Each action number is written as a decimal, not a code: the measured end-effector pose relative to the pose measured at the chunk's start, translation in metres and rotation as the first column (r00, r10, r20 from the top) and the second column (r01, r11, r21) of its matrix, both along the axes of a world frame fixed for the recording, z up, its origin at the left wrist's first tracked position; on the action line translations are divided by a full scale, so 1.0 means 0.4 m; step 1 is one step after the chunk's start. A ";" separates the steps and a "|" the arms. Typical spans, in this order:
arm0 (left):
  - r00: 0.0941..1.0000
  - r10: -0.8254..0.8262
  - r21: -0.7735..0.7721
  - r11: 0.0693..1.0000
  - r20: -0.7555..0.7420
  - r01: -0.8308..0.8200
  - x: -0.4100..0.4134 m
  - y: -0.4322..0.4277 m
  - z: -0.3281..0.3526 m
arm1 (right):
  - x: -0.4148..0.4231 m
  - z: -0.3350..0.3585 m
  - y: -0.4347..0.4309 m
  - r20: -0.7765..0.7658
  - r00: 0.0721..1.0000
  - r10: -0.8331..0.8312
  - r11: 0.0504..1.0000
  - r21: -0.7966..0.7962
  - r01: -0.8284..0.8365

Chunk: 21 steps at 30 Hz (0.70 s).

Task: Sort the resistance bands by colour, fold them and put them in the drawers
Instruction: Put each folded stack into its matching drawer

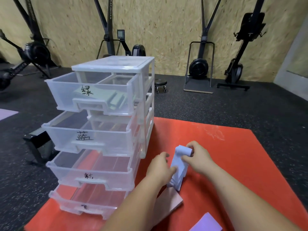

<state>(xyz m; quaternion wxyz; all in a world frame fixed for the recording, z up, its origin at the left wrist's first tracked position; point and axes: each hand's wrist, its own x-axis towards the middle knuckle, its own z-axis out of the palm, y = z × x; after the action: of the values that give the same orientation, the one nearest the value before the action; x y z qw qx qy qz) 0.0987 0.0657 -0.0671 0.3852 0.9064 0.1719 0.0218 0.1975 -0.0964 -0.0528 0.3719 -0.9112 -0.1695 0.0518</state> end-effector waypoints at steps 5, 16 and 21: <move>0.966 0.002 -0.070 0.997 0.258 0.016 -0.069 -0.012 0.153 | -0.080 0.161 -0.015 0.153 0.988 0.023 0.973 0.222 -0.057; 0.900 -0.071 -0.267 0.942 0.431 0.202 -0.271 0.007 0.456 | -0.329 0.495 -0.069 0.057 0.966 0.254 0.843 0.477 -0.250; 0.901 -0.057 -0.403 0.881 0.430 0.248 -0.387 0.049 0.530 | -0.444 0.544 -0.029 0.050 0.935 0.351 0.763 0.564 -0.317</move>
<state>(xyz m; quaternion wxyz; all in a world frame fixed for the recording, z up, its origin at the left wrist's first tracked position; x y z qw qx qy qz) -0.0562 0.0851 0.1450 0.6112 0.7792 0.0149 0.1382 0.0200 -0.1079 0.1647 0.6135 -0.7136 -0.3256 0.0914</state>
